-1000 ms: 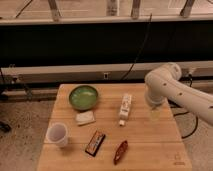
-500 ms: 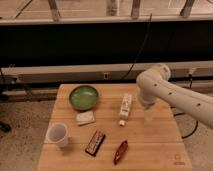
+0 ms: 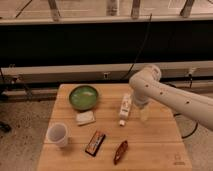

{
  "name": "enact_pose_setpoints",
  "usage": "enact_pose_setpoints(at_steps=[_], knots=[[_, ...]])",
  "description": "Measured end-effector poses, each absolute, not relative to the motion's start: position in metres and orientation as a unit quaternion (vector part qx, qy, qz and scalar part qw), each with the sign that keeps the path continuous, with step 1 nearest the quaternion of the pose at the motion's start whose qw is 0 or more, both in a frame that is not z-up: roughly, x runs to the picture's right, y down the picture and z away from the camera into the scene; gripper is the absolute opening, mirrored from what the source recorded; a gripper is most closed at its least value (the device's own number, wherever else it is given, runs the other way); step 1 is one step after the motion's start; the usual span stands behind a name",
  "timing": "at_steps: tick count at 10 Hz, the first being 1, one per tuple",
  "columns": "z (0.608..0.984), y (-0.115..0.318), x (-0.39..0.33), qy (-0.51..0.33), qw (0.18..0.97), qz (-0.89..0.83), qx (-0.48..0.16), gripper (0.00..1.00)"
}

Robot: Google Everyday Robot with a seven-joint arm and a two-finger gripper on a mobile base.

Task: Place the bottle in the ceramic bowl

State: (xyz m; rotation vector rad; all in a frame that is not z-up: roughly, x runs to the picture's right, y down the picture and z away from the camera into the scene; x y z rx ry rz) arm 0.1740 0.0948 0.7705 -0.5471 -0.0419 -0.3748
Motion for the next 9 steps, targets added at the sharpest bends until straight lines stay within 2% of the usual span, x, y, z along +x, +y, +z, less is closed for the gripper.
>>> enact_pose_setpoints(at_steps=[9], knots=[[0.809,0.115,0.145,-0.063,0.908,-0.306,-0.280,0.80]])
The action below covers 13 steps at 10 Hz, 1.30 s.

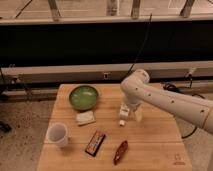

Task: Place the bottle in the ceramic bowl

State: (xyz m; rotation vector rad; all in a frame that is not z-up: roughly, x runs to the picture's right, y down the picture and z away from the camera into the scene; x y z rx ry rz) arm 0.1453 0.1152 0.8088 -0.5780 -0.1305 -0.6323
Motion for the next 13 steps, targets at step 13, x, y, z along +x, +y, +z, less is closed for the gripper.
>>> enact_pose_setpoints(at_steps=[13], knots=[[0.843,0.151,0.134,-0.093,0.882,-0.352,-0.299,0.80]])
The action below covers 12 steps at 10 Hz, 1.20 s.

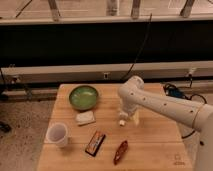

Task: Place the bottle in the ceramic bowl

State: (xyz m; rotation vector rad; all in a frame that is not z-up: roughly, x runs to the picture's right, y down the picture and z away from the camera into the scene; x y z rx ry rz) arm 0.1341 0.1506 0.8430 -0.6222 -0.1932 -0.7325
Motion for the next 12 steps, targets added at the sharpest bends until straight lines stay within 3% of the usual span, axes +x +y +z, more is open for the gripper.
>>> enact_pose_setpoints(at_steps=[12], knots=[[0.856,0.172,0.137,-0.101,0.874,-0.362,-0.308,0.80]])
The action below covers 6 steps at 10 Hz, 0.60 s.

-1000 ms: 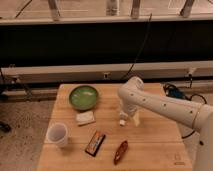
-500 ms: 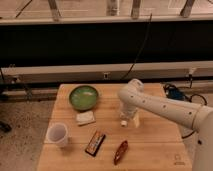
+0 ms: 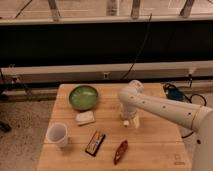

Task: Place the bottle in the ceramic bowl

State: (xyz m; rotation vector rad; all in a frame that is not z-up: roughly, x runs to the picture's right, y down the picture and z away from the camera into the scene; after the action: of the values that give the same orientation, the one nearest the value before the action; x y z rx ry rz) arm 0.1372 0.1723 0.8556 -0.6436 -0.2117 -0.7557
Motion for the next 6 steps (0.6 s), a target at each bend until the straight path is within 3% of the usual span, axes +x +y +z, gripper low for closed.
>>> enact_pose_setpoints(at_steps=[2,6], knots=[[0.8563,0.1740,0.1373,-0.102,0.873,-0.364,-0.309,0.78],[0.8571,0.1767,0.1365,-0.104,0.871,-0.369,-0.308,0.42]])
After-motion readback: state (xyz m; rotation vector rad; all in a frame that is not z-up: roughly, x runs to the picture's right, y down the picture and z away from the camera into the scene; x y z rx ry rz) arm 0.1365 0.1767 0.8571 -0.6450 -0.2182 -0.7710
